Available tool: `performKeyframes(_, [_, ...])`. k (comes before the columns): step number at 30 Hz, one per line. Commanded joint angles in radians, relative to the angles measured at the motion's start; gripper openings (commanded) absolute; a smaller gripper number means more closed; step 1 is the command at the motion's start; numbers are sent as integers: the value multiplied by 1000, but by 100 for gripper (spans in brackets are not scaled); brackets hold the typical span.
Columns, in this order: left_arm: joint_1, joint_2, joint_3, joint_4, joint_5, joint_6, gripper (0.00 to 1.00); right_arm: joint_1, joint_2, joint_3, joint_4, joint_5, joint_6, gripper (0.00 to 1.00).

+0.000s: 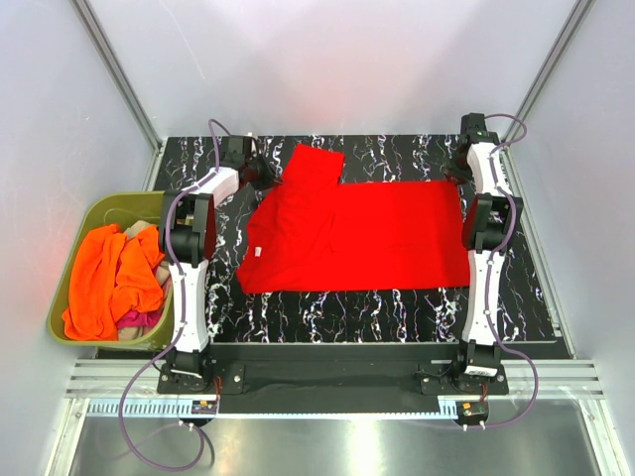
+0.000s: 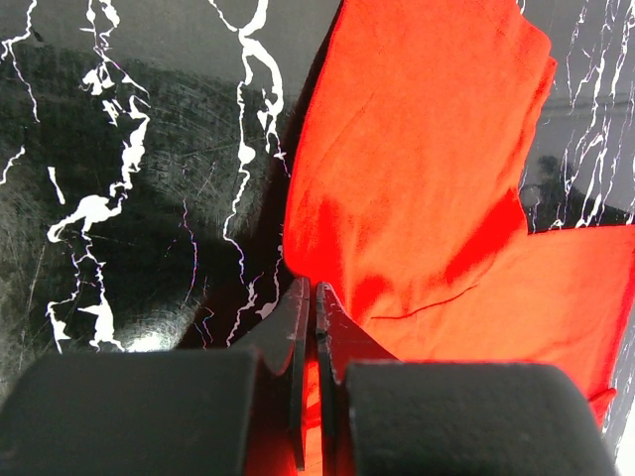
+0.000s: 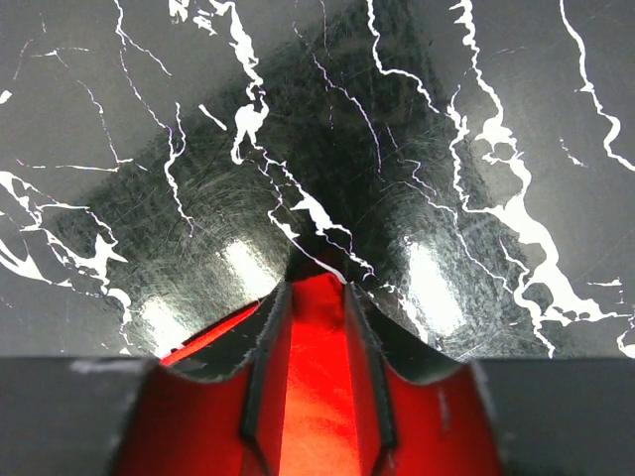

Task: Fold and stack the t-shirts
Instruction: Fold the tshirt

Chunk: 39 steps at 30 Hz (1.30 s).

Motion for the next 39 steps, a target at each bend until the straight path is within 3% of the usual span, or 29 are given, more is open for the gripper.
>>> performKeyframes(1, [4,-54,4,46,21,-4,0,11,11,20,-12,14,9,32])
performKeyframes(4, [4,-55,12,46,20,-4,0,11,26,96,-12,1,7,18])
performKeyframes(5, [6,-57,12,46,15,-3,0,11,24,109,-11,-7,9,9])
performKeyframes(7, [6,-60,13,46,15,0,0,11,12,128,-11,-9,16,5])
performKeyframes(28, [4,-223,-89,48,-3,31,0,11,-236,-139,7,-39,13,4])
performKeyframes(39, [4,-344,-223,32,-28,46,0,9,-361,-317,6,-1,25,4])
